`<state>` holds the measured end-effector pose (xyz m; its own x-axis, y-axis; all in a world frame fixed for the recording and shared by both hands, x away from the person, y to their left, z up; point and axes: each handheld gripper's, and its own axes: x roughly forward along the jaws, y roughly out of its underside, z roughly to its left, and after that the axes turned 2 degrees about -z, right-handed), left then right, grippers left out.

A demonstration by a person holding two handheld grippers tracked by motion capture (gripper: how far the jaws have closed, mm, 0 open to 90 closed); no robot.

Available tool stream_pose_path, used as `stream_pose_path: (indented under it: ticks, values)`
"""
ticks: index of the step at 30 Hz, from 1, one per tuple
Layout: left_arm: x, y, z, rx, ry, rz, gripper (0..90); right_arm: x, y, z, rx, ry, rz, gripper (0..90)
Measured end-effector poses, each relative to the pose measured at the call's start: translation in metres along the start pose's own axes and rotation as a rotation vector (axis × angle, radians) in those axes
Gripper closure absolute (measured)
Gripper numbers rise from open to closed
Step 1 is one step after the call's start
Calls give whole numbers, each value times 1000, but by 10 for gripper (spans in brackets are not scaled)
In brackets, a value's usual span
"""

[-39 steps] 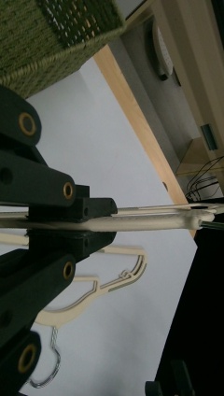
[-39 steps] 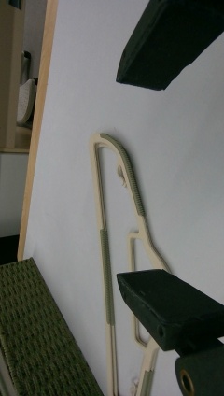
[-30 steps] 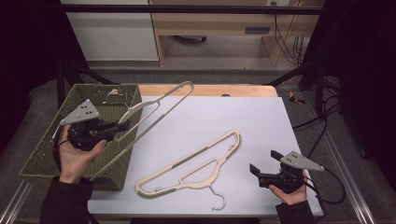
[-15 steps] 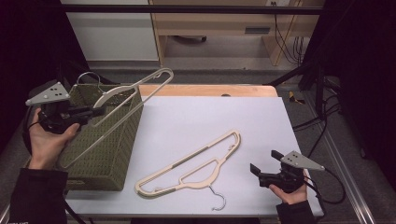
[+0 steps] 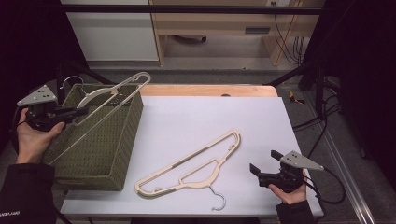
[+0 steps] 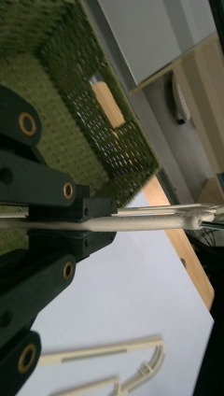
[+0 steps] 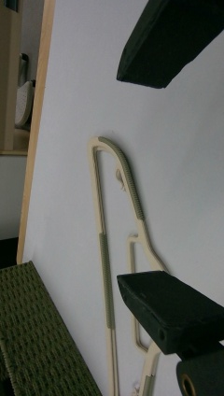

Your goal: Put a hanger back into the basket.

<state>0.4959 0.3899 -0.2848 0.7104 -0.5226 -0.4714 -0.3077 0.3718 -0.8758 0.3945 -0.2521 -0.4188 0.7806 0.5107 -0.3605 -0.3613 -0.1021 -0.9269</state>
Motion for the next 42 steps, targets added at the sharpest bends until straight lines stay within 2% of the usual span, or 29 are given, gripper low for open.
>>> stream_pose_path:
  ticks: [1,2,3,7,12,14,15,17,20,21,22,25,28,33,34,42]
  values:
    - [1,5,6,0,-21,14,860,0,0,0,-3,0,0,47]
    - [1,5,6,0,-21,14,860,1,1,0,-1,-2,1,47]
    - [1,9,13,-11,-36,21,860,1,1,0,0,1,4,47]
    - [3,18,23,-25,-54,32,860,2,1,0,-6,-2,5,47]
    - [3,26,26,-19,-63,61,860,2,1,0,-2,-3,8,48]
    - [3,31,27,-5,-81,95,860,2,1,0,-5,-5,9,48]
    - [3,31,27,-5,-81,95,860,2,2,0,-5,-5,11,48]
    - [7,38,28,-3,-99,146,860,3,2,0,-10,-1,11,48]
    - [10,45,28,-13,-97,141,860,3,2,0,-9,-2,11,48]
    - [16,53,26,-27,-89,136,860,2,1,0,-3,-5,10,49]
    - [16,53,26,-27,-89,136,860,2,1,0,-4,-6,10,49]
    - [28,68,18,-31,-91,165,860,2,1,0,-4,-7,10,49]
    - [35,77,12,-40,-87,169,860,3,2,1,-2,-6,10,50]
    - [40,85,5,-44,-90,167,854,3,2,1,-7,-6,11,51]
    - [42,88,2,-54,-84,176,850,3,2,1,-9,-7,10,52]
    - [48,89,-8,-51,-40,245,812,3,2,2,-4,-10,9,54]
